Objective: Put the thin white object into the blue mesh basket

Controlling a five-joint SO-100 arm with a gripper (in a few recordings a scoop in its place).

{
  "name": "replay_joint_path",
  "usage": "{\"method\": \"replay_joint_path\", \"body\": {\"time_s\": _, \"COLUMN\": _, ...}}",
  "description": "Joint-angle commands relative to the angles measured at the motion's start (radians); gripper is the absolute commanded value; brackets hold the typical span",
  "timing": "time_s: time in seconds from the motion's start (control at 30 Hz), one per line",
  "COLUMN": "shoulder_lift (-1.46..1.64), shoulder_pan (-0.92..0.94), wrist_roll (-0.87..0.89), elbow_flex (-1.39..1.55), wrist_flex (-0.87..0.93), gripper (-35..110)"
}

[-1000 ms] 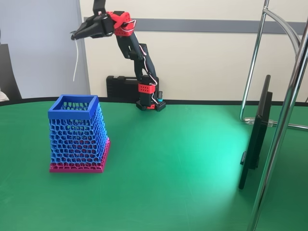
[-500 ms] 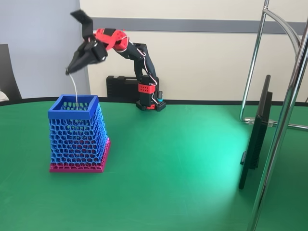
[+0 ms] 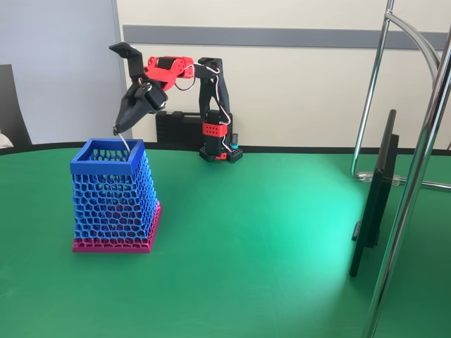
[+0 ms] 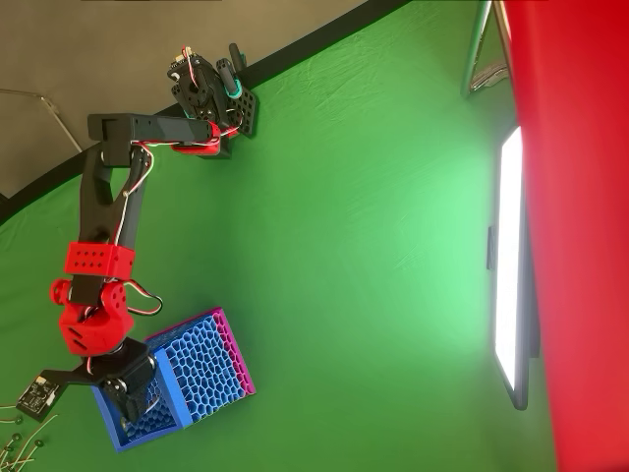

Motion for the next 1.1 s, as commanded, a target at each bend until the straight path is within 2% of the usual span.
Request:
{"method": "replay_joint_path", "body": {"time_s": 0.0, "shoulder_lift": 0.101, "shoulder_pan": -0.012, "wrist_roll": 0.018, "elbow_flex": 0.037, "wrist_flex": 0.012, "gripper": 10}}
{"method": "replay_joint_path", "body": {"time_s": 0.27, "shoulder_lift": 0.253, "shoulder_pan": -0.034, "wrist_roll": 0.034, "elbow_flex": 0.222, "wrist_flex": -0.025, "gripper": 17}}
{"method": "replay_joint_path", "body": {"time_s": 0.57, "shoulder_lift": 0.515, "shoulder_pan": -0.106, "wrist_roll": 0.04, "elbow_flex": 0.518, "wrist_flex": -0.094, "gripper": 17}}
{"method": "replay_joint_path", "body": {"time_s": 0.67, "shoulder_lift": 0.624, "shoulder_pan": -0.146, "wrist_roll": 0.067, "elbow_flex": 0.64, "wrist_flex": -0.133, "gripper": 13}}
{"method": "replay_joint_path", "body": {"time_s": 0.87, "shoulder_lift": 0.802, "shoulder_pan": -0.229, "wrist_roll": 0.195, "elbow_flex": 0.833, "wrist_flex": -0.146, "gripper": 1}}
{"method": "replay_joint_path", "body": {"time_s": 1.07, "shoulder_lift": 1.037, "shoulder_pan": -0.308, "wrist_roll": 0.414, "elbow_flex": 1.109, "wrist_flex": -0.141, "gripper": 1}}
